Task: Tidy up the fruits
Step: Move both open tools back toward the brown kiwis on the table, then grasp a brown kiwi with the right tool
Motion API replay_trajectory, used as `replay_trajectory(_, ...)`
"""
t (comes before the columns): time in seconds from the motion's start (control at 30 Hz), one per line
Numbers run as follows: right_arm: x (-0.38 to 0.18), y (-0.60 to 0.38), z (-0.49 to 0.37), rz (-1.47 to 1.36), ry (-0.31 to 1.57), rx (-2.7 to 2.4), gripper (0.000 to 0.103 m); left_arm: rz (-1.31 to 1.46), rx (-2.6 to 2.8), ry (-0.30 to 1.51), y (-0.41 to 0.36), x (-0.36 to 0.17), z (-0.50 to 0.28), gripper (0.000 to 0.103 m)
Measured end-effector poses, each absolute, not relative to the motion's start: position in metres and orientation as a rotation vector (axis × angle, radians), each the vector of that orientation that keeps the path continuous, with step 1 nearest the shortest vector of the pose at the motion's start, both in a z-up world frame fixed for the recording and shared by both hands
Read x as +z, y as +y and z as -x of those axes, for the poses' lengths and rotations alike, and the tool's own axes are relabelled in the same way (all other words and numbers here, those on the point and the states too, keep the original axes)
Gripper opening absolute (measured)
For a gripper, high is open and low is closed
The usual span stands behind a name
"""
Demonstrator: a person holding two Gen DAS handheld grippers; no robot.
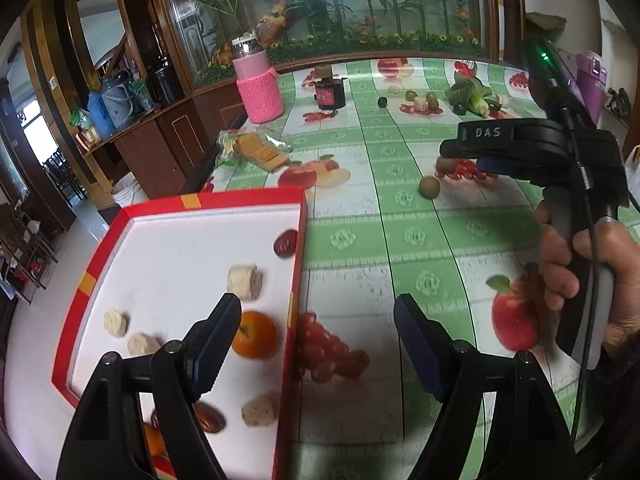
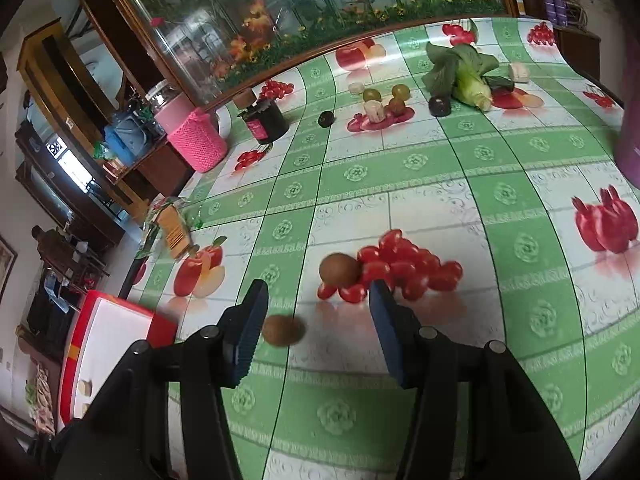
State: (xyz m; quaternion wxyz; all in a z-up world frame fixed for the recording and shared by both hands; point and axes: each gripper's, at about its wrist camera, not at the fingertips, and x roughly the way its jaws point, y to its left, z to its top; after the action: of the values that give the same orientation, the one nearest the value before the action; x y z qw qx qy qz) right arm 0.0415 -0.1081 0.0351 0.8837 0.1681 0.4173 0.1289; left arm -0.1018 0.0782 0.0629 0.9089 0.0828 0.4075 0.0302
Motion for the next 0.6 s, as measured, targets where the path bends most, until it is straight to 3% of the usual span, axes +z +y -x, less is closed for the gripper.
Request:
replay_trajectory(0.2,0.027,-0.086,-0.071,-0.228,0.919,0.194,0.053,-0.171,0.053,0.843,0.076,0.07,0.094,0.079)
replay_trajectory(0.4,0.016,-0.083,-0.075,-0.157,0.929,0.124,0.029,-0.17,0.049,0.877,0.076,0.062,0.092,0.079)
replay_trajectory(0.6,0.016,-0.095,-0.066,-0.127,0.933,0.163,0.028,-0.163,0.034,0.899,0.071,0.063,0.088,0.079)
